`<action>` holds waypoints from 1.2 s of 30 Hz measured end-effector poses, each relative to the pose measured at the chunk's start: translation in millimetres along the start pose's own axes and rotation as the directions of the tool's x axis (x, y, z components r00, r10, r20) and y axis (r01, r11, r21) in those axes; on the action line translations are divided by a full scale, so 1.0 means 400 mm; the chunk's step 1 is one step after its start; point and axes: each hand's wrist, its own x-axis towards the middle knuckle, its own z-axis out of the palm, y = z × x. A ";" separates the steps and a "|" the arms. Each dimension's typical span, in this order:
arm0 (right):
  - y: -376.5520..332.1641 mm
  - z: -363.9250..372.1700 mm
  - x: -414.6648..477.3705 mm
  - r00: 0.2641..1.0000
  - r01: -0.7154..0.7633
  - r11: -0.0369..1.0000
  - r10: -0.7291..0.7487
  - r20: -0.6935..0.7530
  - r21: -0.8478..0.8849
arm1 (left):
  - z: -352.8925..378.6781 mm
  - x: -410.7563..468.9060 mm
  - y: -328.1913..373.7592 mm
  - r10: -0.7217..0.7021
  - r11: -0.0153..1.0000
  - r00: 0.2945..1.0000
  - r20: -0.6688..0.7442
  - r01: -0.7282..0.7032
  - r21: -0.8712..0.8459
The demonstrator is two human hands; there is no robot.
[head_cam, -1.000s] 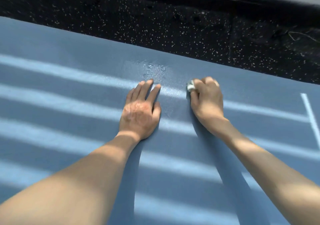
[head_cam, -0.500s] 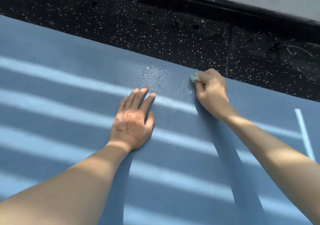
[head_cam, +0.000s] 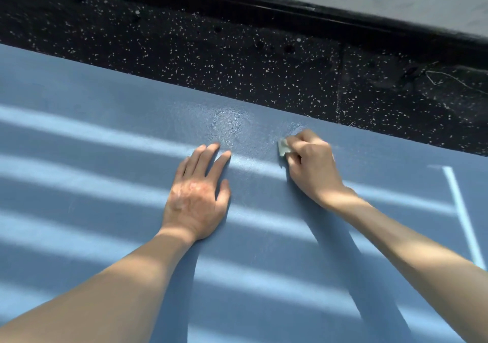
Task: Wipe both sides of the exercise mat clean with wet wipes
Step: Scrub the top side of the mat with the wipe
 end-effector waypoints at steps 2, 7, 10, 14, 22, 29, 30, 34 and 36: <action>0.031 -0.040 0.035 1.000 0.013 1.000 -0.012 0.004 -0.022 | -0.001 0.004 -0.001 0.001 1.000 1.000 -0.006 -0.001 0.002; 0.034 -0.033 0.019 0.988 -0.124 0.991 0.118 -0.097 -0.050 | 0.001 0.002 0.002 0.015 1.000 1.000 -0.012 -0.015 0.004; -0.034 0.003 -0.114 0.985 0.125 0.992 -0.128 0.117 0.026 | 0.000 0.003 -0.001 0.009 1.000 1.000 -0.015 -0.009 -0.005; 0.002 -0.038 -0.049 0.991 -0.132 0.991 0.131 -0.026 -0.013 | -0.003 0.004 0.000 0.010 1.000 1.000 -0.011 -0.010 -0.010; -0.064 -0.014 -0.187 0.989 0.090 0.996 -0.092 0.118 0.023 | -0.006 0.004 -0.001 0.002 1.000 1.000 0.008 -0.002 -0.021; -0.126 0.017 -0.307 0.985 0.117 0.991 -0.123 0.118 0.064 | -0.005 0.003 0.001 0.010 1.000 1.000 -0.004 -0.010 -0.026; -0.128 0.010 -0.317 0.965 0.179 0.980 -0.193 0.176 0.090 | -0.006 0.004 0.000 0.010 1.000 1.000 -0.007 -0.011 -0.025; -0.040 -0.020 -0.220 0.994 -0.098 0.995 0.097 -0.052 -0.021 | -0.005 0.003 0.000 0.021 0.999 1.000 -0.012 -0.021 -0.031; -0.063 -0.011 -0.250 0.990 -0.107 0.994 0.105 -0.096 -0.022 | -0.004 0.004 0.000 0.026 0.999 0.999 -0.020 -0.026 -0.033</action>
